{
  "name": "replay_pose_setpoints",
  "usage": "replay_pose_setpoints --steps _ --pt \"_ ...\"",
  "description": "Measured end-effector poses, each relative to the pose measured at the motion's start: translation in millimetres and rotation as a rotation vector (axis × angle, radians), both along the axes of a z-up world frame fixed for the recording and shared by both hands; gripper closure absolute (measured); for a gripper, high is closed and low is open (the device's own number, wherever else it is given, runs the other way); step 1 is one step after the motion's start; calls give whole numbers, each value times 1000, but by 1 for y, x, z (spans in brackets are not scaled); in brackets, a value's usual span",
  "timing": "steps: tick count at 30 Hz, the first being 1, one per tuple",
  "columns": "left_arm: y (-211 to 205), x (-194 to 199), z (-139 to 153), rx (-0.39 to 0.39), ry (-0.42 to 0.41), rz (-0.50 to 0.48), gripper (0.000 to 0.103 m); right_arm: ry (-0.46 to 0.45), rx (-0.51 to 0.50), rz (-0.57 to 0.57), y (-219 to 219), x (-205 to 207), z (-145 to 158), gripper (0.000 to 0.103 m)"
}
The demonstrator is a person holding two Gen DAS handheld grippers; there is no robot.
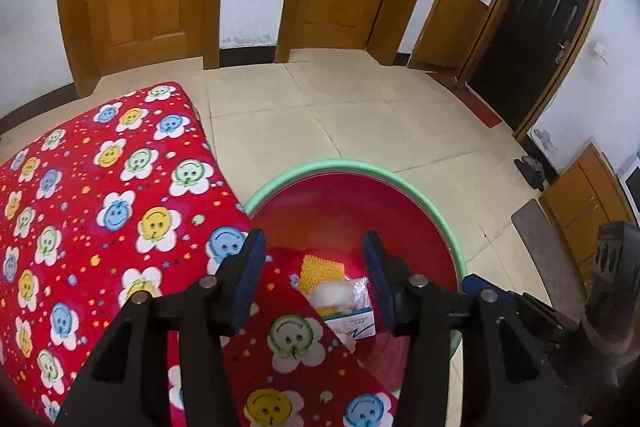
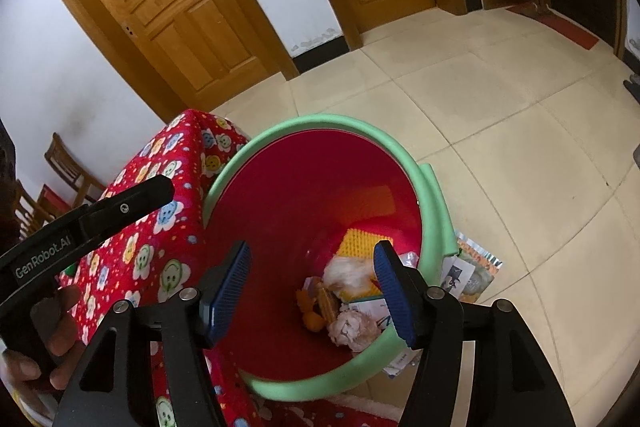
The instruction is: Collect trash
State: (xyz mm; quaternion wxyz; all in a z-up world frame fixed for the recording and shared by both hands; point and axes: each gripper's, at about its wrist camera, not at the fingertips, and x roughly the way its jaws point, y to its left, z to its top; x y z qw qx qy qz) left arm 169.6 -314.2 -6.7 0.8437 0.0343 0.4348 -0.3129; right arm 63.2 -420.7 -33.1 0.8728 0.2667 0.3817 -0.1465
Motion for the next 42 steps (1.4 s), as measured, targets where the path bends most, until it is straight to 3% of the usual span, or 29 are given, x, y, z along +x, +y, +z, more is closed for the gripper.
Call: replay_pose_setpoints --steps 11,13,15,26,34,42 --pt "55 -25 31 4 -44 89 53 -62 -51 52 37 -15 41 38" --pt "70 -31 37 10 -56 119 53 -80 -59 70 49 -19 50 37" --pt "86 -38 44 9 -66 148 53 -89 -64 85 59 -19 56 28" --pt "169 -75 67 37 -125 313 52 -144 -112 193 126 -24 85 27" --pt "229 -111 73 80 -151 450 52 -173 -139 250 167 -34 95 27" --pt "274 -144 68 56 -158 551 52 -175 -162 283 199 -45 88 26"
